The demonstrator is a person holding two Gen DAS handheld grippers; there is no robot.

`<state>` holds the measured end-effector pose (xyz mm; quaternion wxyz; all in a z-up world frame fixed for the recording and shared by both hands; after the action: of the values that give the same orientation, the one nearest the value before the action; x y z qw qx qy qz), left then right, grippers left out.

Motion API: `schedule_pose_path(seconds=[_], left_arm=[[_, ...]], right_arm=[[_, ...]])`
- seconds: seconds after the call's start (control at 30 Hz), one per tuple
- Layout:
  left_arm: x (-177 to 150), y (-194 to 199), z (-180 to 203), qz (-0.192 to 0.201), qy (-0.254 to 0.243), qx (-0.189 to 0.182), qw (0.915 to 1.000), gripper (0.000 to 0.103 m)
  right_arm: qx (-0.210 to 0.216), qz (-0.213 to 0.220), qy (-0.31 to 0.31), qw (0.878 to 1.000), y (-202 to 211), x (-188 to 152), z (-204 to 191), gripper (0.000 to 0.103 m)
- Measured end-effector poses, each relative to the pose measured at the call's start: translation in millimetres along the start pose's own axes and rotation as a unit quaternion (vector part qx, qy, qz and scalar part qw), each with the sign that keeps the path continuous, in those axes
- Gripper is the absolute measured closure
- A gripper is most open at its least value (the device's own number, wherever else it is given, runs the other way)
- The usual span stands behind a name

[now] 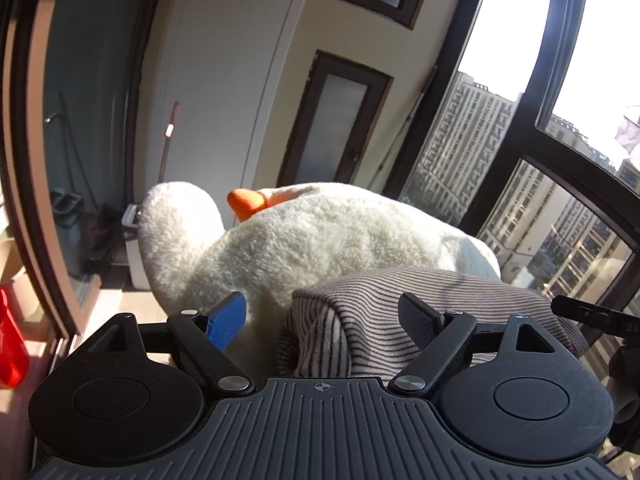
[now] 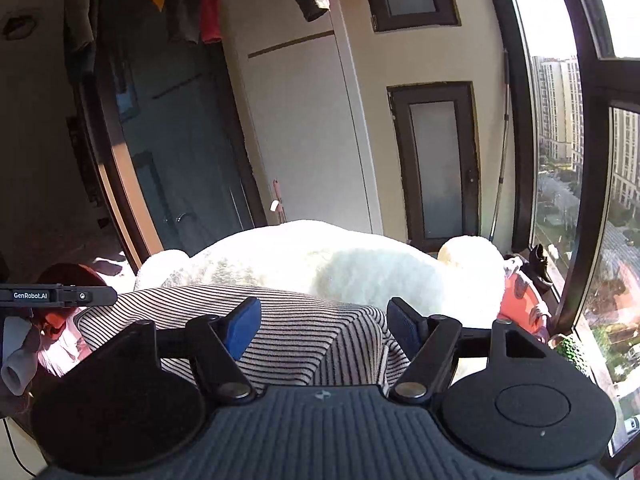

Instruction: Fold clothes

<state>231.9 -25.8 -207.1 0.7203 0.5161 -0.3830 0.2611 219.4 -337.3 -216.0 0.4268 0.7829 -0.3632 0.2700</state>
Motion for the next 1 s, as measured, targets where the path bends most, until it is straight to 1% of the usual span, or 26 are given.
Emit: schedule_pose_path(seconds=[0.03,0.07,0.1,0.13,0.17,0.2,0.23,0.27,0.3,0.33,0.4,0.43,0.47,0.5,0.57,0.6,0.7,0.73,0.77,0.8,0.83,0.87,0.9,0.93,0.97,1.0], left_arm=[[-3.1,-6.9,-1.5,-0.008,0.016,-0.012,0.9998,0.010],[-6.6,-14.2,-1.3,-0.017,0.027,-0.019,0.9993,0.010],[-9.4,-20.1,0.7,-0.022,0.031,-0.026,0.9990,0.017],[-11.8,-25.3,3.4,-0.026,0.031,-0.032,0.9987,0.036],[-12.5,-28.7,6.4,-0.026,0.031,-0.038,0.9984,0.046],[-8.9,-30.8,10.5,-0.020,0.024,-0.034,0.9989,0.048],[-1.6,-30.8,15.8,-0.007,0.012,-0.026,0.9996,0.053],[7.9,-28.8,21.5,0.010,-0.001,-0.024,0.9997,0.056],[16.7,-26.2,26.3,0.028,-0.010,-0.028,0.9992,0.060],[24.8,-23.6,30.6,0.044,-0.018,-0.033,0.9983,0.060],[34.6,-24.4,36.8,0.063,-0.047,-0.027,0.9965,0.059],[34.4,-28.3,37.2,0.063,-0.063,-0.015,0.9959,0.059],[29.8,-35.7,34.7,0.053,-0.073,0.000,0.9959,0.059],[22.5,-44.6,30.1,0.039,-0.075,0.010,0.9964,0.058],[4.4,-55.1,17.9,0.019,-0.056,0.008,0.9982,0.052],[-2.2,-54.3,13.6,0.015,-0.042,0.003,0.9990,0.046],[-6.0,-37.3,7.5,0.017,-0.023,0.008,0.9996,0.036],[-4.8,-30.9,6.9,0.018,-0.021,0.016,0.9995,0.034],[-0.1,-21.0,8.2,0.026,-0.021,0.030,0.9990,0.034],[6.2,-9.9,12.1,0.040,-0.024,0.037,0.9982,0.037],[12.6,0.7,17.2,0.057,-0.030,0.039,0.9972,0.038],[19.0,11.4,22.3,0.073,-0.035,0.040,0.9959,0.038],[24.9,19.6,29.9,0.088,-0.041,0.031,0.9948,0.036],[27.9,22.9,39.3,0.095,-0.048,0.012,0.9942,0.032],[29.3,24.4,48.8,0.098,-0.055,-0.011,0.9936,0.030],[28.0,20.9,57.9,0.094,-0.065,-0.027,0.9931,0.025]], right_arm=[[0.000,-0.021,-0.030,0.999,-5.4,-1.5,11.3,0.025],[0.003,-0.037,-0.050,0.998,-10.8,-4.2,18.0,0.025],[0.008,-0.050,-0.060,0.997,-16.3,-8.1,20.2,0.025],[0.014,-0.062,-0.070,0.996,-21.7,-12.0,22.5,0.036],[0.019,-0.075,-0.079,0.994,-27.1,-15.9,24.6,0.054],[0.023,-0.076,-0.077,0.994,-29.2,-16.7,23.6,0.059],[0.025,-0.065,-0.063,0.996,-28.8,-11.4,20.1,0.069],[0.026,-0.052,-0.049,0.997,-29.4,-3.3,17.3,0.074],[0.027,-0.040,-0.035,0.998,-29.9,4.9,14.6,0.076],[0.029,-0.028,-0.021,0.999,-30.4,13.1,11.8,0.077],[0.031,-0.003,0.006,0.999,-31.3,29.5,6.1,0.078],[0.032,0.009,0.020,0.999,-31.7,37.7,3.3,0.078],[0.031,0.010,0.024,0.999,-37.2,41.2,6.3,0.078],[0.025,0.000,0.019,0.999,-47.9,40.2,15.2,0.078],[0.029,-0.030,-0.008,0.999,-68.1,30.8,33.8,0.078],[0.035,-0.035,-0.020,0.999,-72.5,25.1,40.6,0.079],[0.053,-0.029,-0.043,0.997,-69.8,15.8,51.8,0.077],[0.050,-0.025,-0.042,0.998,-67.0,15.4,52.2,0.076],[0.040,-0.020,-0.033,0.998,-65.6,15.7,51.6,0.067],[0.027,-0.014,-0.019,0.999,-64.9,15.6,50.2,0.063],[0.013,-0.007,-0.002,1.000,-65.1,14.8,47.8,0.056],[0.003,-0.002,0.013,1.000,-65.6,13.6,45.3,0.055],[-0.006,0.003,0.023,1.000,-66.1,12.6,42.7,0.055],[-0.012,0.006,0.027,1.000,-66.3,11.9,40.5,0.055],[-0.016,0.008,0.031,0.999,-65.8,11.4,38.3,0.055],[-0.020,0.010,0.038,0.999,-64.8,11.2,36.0,0.054]])
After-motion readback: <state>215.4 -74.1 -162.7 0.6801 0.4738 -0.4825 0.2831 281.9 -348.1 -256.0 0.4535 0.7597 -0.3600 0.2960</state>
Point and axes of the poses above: each gripper's, at about its wrist camera, not at the fingertips, and y roughly against the way its jaws point, z to its right, x to its top, the point moved 5 cm from there along -y, roughly the way its jaws point, and after that the axes turned 14 degrees about -y, right-handed, at the moved point
